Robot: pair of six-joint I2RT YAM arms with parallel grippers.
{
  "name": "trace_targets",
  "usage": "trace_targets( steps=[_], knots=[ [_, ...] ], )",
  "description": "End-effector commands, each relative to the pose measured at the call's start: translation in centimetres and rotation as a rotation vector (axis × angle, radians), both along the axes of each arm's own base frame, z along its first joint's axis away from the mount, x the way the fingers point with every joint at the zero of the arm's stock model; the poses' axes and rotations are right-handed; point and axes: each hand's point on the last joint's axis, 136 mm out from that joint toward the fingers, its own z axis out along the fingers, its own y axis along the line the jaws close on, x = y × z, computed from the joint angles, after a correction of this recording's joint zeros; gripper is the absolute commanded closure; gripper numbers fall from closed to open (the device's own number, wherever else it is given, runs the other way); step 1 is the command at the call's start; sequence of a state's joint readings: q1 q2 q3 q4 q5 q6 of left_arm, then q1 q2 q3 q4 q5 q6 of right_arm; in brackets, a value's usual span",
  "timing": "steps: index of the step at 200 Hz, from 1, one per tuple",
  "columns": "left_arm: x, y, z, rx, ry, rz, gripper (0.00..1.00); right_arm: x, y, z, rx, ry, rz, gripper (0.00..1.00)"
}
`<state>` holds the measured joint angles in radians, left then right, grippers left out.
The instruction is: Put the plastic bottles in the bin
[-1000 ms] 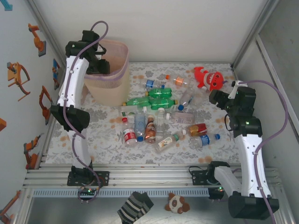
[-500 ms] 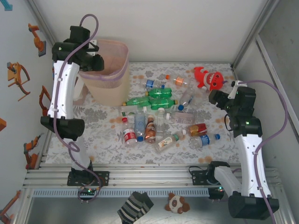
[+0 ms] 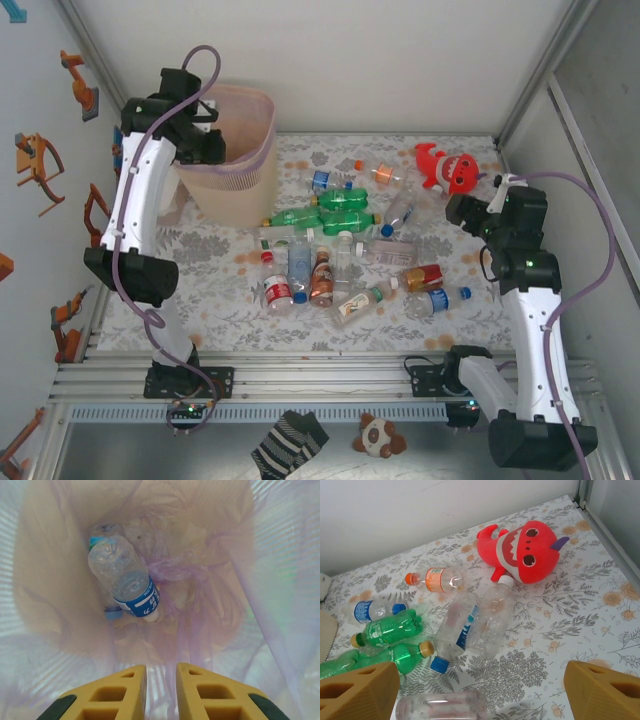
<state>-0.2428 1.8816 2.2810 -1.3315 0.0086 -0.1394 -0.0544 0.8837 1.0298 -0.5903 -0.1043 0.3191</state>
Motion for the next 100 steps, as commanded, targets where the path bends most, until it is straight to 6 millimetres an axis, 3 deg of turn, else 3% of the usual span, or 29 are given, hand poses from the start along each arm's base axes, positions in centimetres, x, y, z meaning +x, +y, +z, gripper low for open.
trace_targets(
  steps=[1,37,100],
  knots=[
    [0.2,-0.3,-1.4,0.014,0.035,-0.017,0.79,-0.5,0.2,0.1,0.012,-0.001,-0.002,0.16],
    [1.2,-0.4,-0.1,-0.005,-0.018,-0.012,0.79,-0.5,0.2,-0.2,0.01,0.013,-0.004,0.16],
    [1.0,-1.0,5.1,-0.065,-0.175,-0.037,0.78,-0.6,0.1,-2.8,0.009,0.127,-0.002,0.16]
  ],
)
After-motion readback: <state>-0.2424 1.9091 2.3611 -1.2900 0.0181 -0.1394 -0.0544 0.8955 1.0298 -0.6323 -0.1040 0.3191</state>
